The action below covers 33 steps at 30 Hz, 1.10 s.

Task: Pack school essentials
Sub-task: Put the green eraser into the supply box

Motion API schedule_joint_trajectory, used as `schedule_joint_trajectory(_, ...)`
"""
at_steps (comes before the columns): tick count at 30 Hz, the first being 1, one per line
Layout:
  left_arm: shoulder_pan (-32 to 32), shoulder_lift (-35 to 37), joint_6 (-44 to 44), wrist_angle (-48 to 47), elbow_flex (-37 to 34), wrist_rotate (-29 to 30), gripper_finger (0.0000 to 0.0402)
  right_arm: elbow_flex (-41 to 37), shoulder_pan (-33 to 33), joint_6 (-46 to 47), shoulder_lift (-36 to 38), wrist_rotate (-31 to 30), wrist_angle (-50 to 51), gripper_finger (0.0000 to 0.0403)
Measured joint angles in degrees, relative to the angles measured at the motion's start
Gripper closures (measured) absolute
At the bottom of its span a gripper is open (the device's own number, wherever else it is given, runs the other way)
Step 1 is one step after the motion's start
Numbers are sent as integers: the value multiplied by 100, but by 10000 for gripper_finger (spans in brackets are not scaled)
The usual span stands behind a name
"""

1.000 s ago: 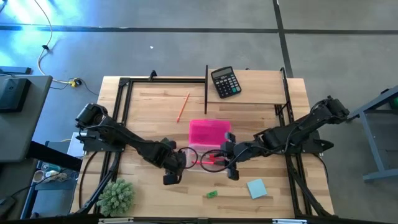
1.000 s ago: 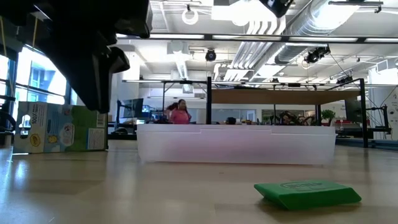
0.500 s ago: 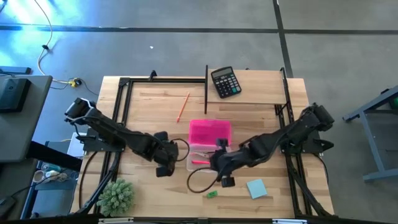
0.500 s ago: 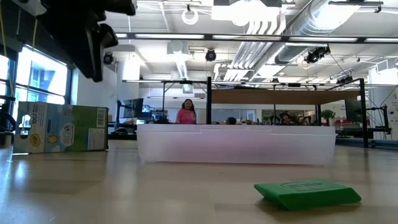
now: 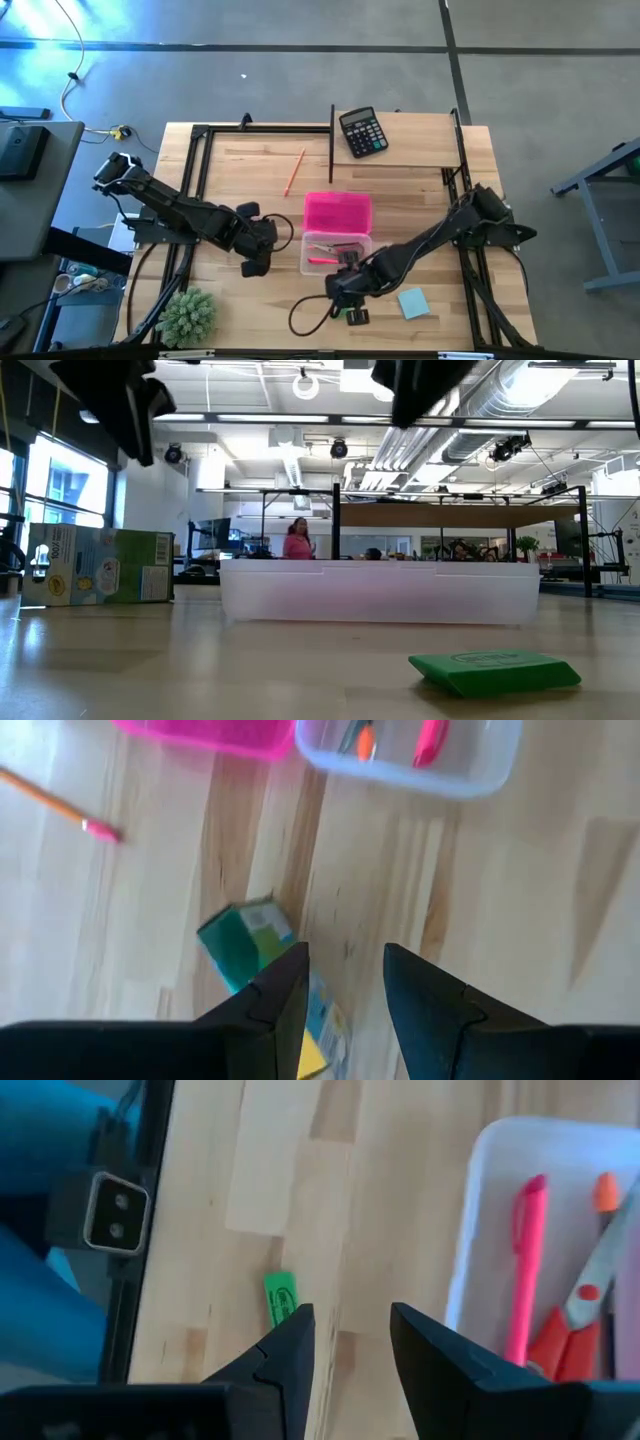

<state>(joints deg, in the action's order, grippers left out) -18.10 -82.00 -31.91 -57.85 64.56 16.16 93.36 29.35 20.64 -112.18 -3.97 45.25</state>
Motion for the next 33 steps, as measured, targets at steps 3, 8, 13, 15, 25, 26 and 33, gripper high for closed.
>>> schedule_joint_trajectory(3, 1, -24, 1, -34, -4, 9, 283, 0, 54, 148, -170, 9, -123, 278)
schedule_joint_trajectory(8, -1, -20, 56, 42, -2, 1, 283, 0, 165, 506, -364, 376, -373, 259)
schedule_joint_trajectory(13, -1, -21, 147, 36, 0, 5, 283, 0, 285, 601, -511, 382, -513, 208)
schedule_joint_trajectory(15, 1, -22, 152, 42, 0, -5, 283, 0, 336, 487, -555, 299, -532, 193)
schedule_joint_trajectory(25, -1, -24, 163, 50, 0, -7, 283, 0, 419, 347, -964, 96, -567, 192)
schedule_joint_trajectory(26, 0, -24, 164, 54, 0, -7, 283, 0, 419, 348, -987, 98, -566, 194)
schedule_joint_trajectory(33, -1, -24, 165, 68, 0, -2, 283, 0, 418, 334, -1213, 109, -564, 201)
